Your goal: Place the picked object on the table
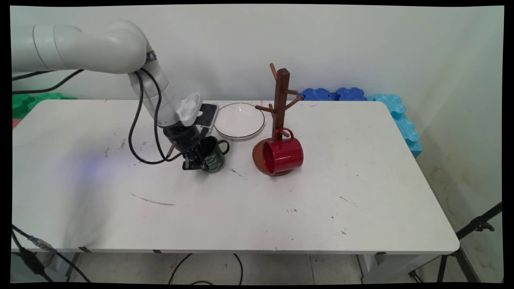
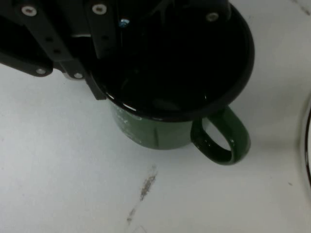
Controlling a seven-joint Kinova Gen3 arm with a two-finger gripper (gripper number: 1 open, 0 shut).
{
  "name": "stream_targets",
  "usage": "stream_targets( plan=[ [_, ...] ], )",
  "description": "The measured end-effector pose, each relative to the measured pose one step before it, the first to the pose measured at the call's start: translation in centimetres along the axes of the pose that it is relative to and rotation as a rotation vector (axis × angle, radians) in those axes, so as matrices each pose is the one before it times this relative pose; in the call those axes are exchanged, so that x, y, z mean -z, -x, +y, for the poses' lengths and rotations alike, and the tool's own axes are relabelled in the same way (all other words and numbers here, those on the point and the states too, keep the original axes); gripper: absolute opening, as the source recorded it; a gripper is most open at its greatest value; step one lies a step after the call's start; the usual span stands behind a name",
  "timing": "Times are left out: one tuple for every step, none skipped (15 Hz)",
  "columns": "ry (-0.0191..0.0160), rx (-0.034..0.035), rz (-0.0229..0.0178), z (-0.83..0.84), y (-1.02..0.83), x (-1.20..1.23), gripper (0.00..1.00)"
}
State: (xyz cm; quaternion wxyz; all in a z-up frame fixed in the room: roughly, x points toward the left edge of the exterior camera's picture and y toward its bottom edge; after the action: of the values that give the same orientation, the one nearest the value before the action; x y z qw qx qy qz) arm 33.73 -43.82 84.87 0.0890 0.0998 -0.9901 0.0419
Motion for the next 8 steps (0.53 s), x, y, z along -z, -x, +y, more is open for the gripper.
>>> stream_targets(
  plan=[
    [0.00057, 0.00159, 0.00027, -0.035, 0.016, -0.097, 0.0],
    [0.00038, 0.00153, 0.00021, -0.037, 0.012, -0.105, 0.0],
    [0.00011, 0.0009, 0.00031, -0.023, 0.002, -0.052, 0.0],
    [0.00044, 0.0014, 0.00026, -0.03, 0.01, -0.085, 0.0],
    [0.00036, 0.00086, 0.00035, -0.034, -0.009, -0.09, 0.0],
    [0.00003, 0.00134, 0.00105, -0.028, -0.003, -0.076, 0.0],
    [-0.00098, 0.00004, 0.00233, -0.017, -0.001, -0.045, 1.0],
    [-0.00135, -0.00103, 0.00326, -0.032, -0.05, -0.046, 1.0]
  ],
)
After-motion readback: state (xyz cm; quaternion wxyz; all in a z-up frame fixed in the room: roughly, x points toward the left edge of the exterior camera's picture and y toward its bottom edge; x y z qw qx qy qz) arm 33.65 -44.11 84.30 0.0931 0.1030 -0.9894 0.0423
